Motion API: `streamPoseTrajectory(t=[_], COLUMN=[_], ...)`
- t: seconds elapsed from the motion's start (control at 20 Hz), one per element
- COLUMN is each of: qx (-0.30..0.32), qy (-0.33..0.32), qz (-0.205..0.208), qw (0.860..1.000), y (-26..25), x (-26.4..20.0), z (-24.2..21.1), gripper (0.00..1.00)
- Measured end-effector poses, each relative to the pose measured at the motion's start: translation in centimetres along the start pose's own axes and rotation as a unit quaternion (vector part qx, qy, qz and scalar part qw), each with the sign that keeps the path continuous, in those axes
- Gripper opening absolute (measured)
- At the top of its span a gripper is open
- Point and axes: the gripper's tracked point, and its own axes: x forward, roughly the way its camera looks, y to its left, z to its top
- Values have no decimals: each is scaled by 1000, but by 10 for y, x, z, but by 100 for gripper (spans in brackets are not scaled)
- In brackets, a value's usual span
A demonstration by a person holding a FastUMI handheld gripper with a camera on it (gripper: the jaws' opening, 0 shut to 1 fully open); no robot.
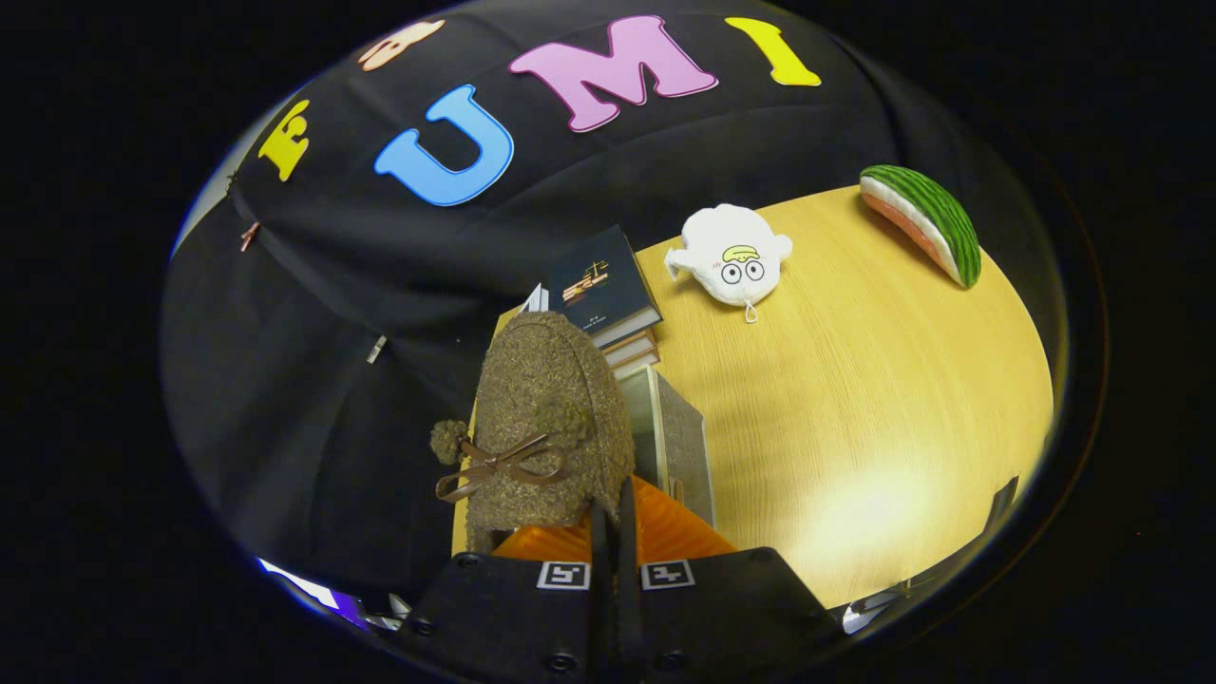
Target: Open the storage box then place both shoes into the box .Put the left shoe in first, then the right shoe, with the right side of both shoes facing outward in a uniform manner.
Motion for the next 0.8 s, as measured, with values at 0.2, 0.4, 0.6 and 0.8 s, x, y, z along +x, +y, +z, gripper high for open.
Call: streamPoseTrajectory(t=[0.2,0.4,0.6,0.8], qx=[-11,-35,-48,-54], qy=[13,13,12,17], qz=[-14,-38,-49,-66], qw=[1000,999,998,996], y=[5,-1,-3,-6], x=[21,30,36,39], z=[-14,-22,-25,-30], gripper=[5,5,7,7])
